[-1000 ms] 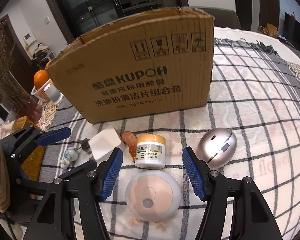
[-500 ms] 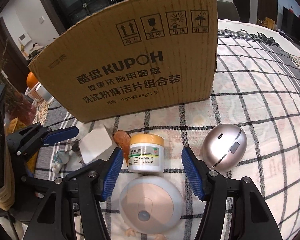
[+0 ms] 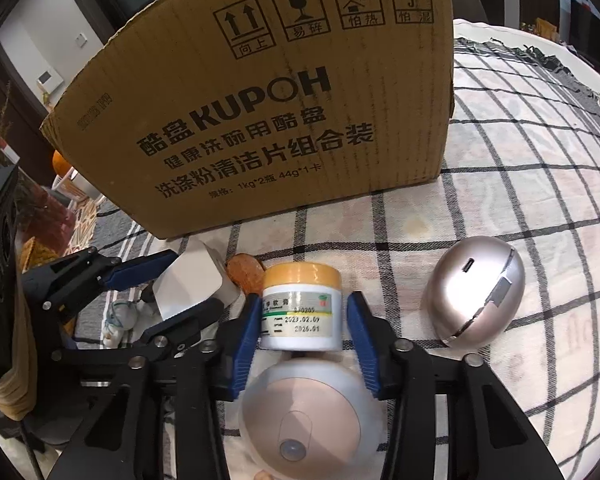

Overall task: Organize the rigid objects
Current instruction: 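Grasp the orange-lidded jar with the right tool while the left grasps the white plug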

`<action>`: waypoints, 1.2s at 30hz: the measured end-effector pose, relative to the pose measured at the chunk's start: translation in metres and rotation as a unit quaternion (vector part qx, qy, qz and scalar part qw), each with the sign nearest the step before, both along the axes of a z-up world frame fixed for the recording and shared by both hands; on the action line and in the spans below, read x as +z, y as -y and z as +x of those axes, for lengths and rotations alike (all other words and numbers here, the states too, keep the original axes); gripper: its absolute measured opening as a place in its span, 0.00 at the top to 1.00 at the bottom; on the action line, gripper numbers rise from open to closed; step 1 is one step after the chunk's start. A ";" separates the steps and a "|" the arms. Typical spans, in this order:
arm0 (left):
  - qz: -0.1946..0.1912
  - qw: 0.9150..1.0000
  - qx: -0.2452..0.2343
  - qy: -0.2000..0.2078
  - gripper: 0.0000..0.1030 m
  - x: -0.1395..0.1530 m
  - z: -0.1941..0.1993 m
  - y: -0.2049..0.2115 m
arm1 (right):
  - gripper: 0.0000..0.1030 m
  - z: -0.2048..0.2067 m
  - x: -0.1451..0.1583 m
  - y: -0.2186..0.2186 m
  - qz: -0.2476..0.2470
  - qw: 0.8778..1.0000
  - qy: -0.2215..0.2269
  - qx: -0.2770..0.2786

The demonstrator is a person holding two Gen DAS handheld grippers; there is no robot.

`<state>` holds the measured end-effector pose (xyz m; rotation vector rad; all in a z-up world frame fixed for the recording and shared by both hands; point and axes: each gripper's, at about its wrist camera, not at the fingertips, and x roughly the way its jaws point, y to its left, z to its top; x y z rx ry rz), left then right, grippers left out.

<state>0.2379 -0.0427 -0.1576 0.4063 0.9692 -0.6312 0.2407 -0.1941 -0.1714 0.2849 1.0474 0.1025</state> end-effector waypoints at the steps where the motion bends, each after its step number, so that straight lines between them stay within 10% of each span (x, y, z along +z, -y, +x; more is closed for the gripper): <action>1: -0.003 1.000 0.006 -0.001 0.52 0.000 0.000 -0.001 | 0.60 0.000 0.000 -0.001 -0.001 1.000 0.001 0.001; 19: -0.079 0.986 0.148 -0.014 0.54 0.023 -0.025 -0.018 | 0.60 -0.016 0.022 0.011 -0.013 0.999 0.035 -0.006; 36: -0.131 0.967 0.203 0.078 0.54 0.095 -0.060 -0.025 | 0.60 -0.045 0.085 0.015 -0.024 0.993 0.118 0.002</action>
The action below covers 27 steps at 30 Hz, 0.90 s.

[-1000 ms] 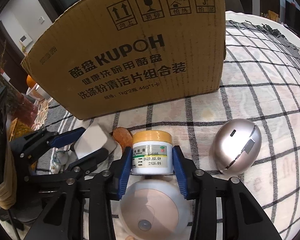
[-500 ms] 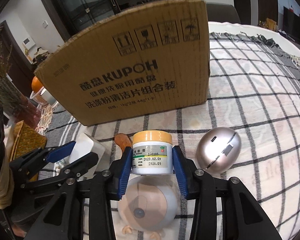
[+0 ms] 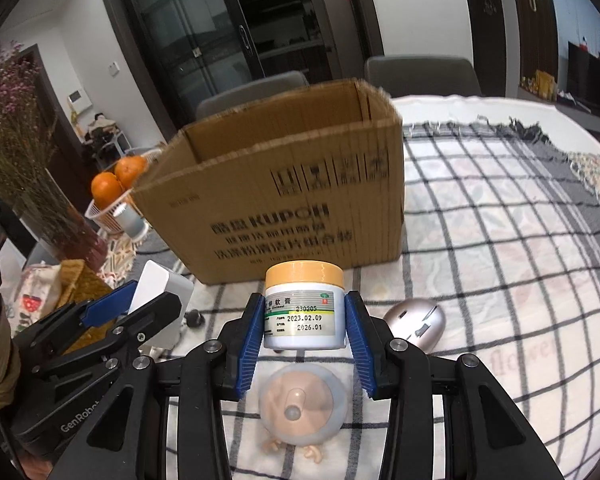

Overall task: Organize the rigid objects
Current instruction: 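Grasp the orange-lidded jar with the right tool while the left grasps the white plug, then lift the jar and plug into the box and open both tools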

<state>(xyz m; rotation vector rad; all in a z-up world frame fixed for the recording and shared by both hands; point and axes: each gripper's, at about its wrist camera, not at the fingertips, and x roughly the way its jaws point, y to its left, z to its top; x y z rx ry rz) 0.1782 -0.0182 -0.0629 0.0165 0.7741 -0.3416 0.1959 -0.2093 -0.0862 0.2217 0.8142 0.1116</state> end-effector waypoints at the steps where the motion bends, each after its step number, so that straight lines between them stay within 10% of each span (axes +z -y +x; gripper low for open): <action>1: 0.000 1.000 0.002 0.005 0.54 0.004 -0.001 0.000 | 0.60 -0.001 0.005 0.000 -0.001 1.000 0.006 0.001; 27: -0.032 0.998 0.009 0.057 0.57 0.071 0.025 0.008 | 0.60 0.011 0.072 0.003 0.010 0.996 0.087 0.007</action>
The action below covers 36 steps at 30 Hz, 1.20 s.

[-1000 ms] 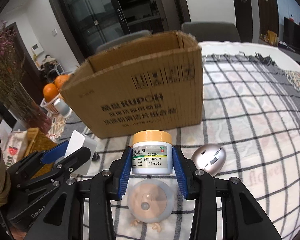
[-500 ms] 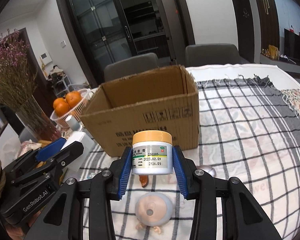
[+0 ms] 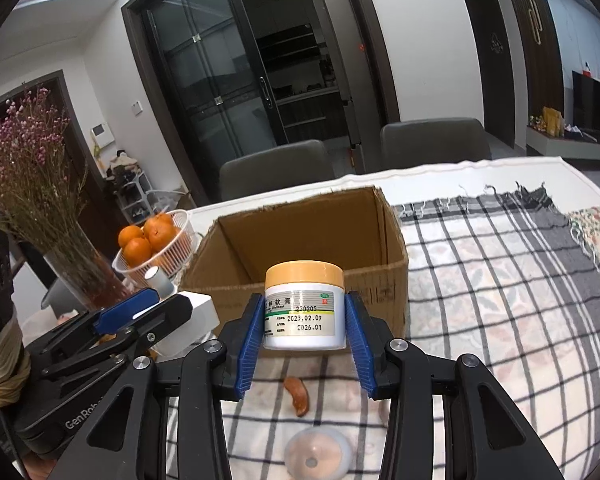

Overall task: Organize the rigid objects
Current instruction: 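Lift the jar and plug into the box and open both tools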

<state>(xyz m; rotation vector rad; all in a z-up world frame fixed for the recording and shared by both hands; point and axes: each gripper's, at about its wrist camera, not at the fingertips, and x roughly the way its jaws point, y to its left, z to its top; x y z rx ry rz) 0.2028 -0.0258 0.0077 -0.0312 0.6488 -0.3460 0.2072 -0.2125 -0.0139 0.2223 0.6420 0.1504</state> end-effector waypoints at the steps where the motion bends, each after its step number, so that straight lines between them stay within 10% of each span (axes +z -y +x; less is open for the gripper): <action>1: 0.001 1.000 0.000 0.002 0.57 0.002 0.003 0.000 | 0.60 0.004 0.002 0.000 -0.002 1.000 -0.001 0.000; 36: 0.048 0.992 -0.005 -0.113 0.57 -0.028 0.126 0.023 | 0.59 0.132 -0.022 0.012 -0.042 0.989 -0.136 0.034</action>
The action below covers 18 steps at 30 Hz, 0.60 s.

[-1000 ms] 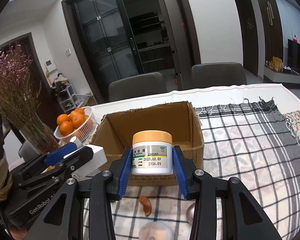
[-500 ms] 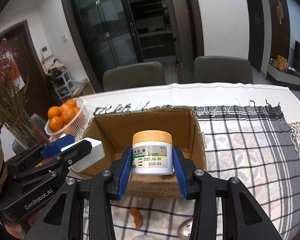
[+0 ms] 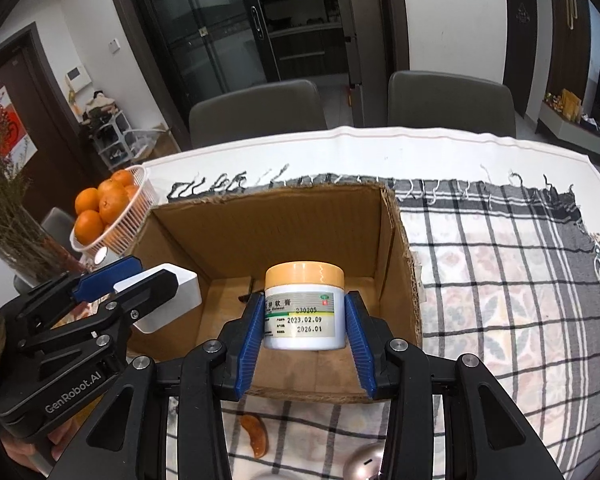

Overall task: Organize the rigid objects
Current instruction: 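Lift the jar and plug into the box and open both tools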

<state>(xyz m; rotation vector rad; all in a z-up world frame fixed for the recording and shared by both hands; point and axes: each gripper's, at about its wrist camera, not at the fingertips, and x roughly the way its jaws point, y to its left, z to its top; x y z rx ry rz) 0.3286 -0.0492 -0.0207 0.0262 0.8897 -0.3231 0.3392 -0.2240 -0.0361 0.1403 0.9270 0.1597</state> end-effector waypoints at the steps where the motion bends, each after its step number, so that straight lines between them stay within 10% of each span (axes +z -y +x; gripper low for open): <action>1: 0.002 1.000 0.001 0.004 0.57 0.000 -0.001 0.000 | 0.58 0.001 -0.001 0.000 0.000 1.000 -0.003 0.000; 18: 0.014 0.998 0.011 0.065 0.49 0.023 -0.047 0.001 | 0.55 -0.041 0.022 0.008 -0.020 0.998 0.055 -0.024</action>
